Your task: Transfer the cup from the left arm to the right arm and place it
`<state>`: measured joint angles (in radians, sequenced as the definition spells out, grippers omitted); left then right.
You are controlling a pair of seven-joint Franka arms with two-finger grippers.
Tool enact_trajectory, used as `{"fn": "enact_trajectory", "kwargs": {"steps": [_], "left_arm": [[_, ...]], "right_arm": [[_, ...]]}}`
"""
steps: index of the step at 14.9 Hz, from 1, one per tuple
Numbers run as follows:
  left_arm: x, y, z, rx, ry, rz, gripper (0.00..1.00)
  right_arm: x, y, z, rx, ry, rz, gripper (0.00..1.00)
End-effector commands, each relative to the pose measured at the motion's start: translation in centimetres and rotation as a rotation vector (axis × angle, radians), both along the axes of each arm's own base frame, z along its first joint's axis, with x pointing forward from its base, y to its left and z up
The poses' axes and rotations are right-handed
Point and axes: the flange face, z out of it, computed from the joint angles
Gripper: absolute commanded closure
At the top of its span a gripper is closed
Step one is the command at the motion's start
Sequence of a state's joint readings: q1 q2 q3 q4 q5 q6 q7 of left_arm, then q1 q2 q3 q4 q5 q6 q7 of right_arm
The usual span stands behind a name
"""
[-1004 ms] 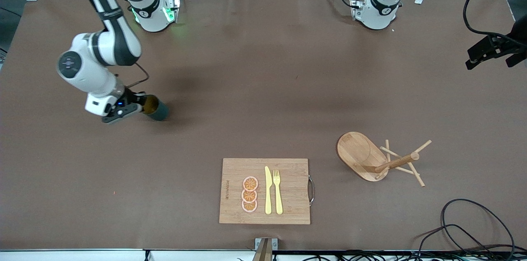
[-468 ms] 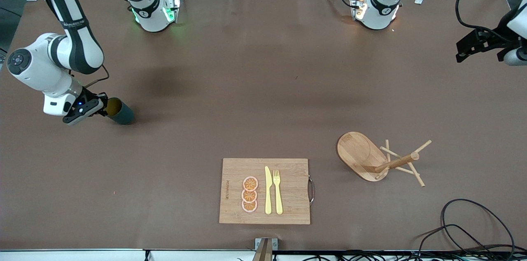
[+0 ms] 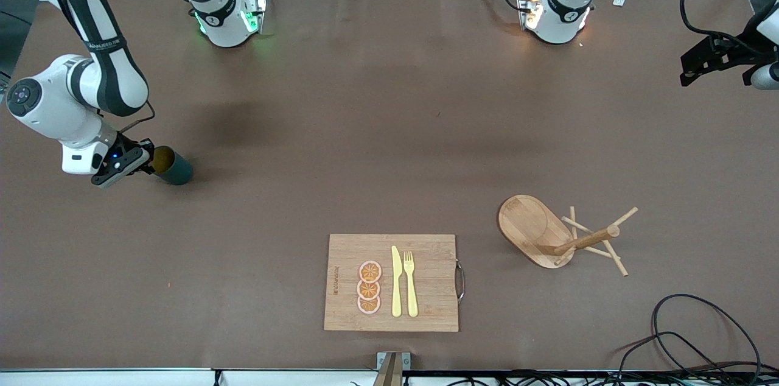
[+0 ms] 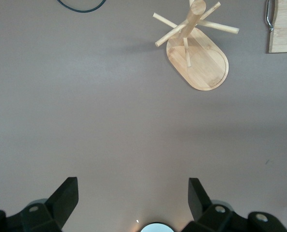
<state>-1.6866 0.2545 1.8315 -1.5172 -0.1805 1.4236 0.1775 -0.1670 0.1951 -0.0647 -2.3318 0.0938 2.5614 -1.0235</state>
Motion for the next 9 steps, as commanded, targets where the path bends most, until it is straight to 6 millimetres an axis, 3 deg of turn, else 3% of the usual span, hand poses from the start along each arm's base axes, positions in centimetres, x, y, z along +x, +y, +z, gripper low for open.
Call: {"fn": "enact_trajectory", "kwargs": {"steps": [1,3,5,7,9], "left_arm": [[0.3,0.0,-0.1,-0.065,0.049,-0.022,0.00],[0.8,0.7,-0.6,-0.078,0.079,-0.022,0.00],[1.6,0.3,-1.4,-0.086,0.097,-0.038,0.00],[2.5,-0.2,-1.9,-0.095,0.114,-0.055,0.00],[3.0,0.0,-2.6,-0.110,0.129,-0.062,0.00]], "right_arm": [[0.2,-0.2,-0.6,0.002,0.006,0.021,0.96],[0.3,-0.2,-0.4,0.003,0.003,0.020,0.82],[0.6,-0.4,-0.1,0.003,-0.002,0.014,0.02],[1.2,-0.4,1.0,0.011,-0.006,-0.025,0.00],[2.7,0.0,4.0,0.036,0.038,-0.151,0.00]]}}
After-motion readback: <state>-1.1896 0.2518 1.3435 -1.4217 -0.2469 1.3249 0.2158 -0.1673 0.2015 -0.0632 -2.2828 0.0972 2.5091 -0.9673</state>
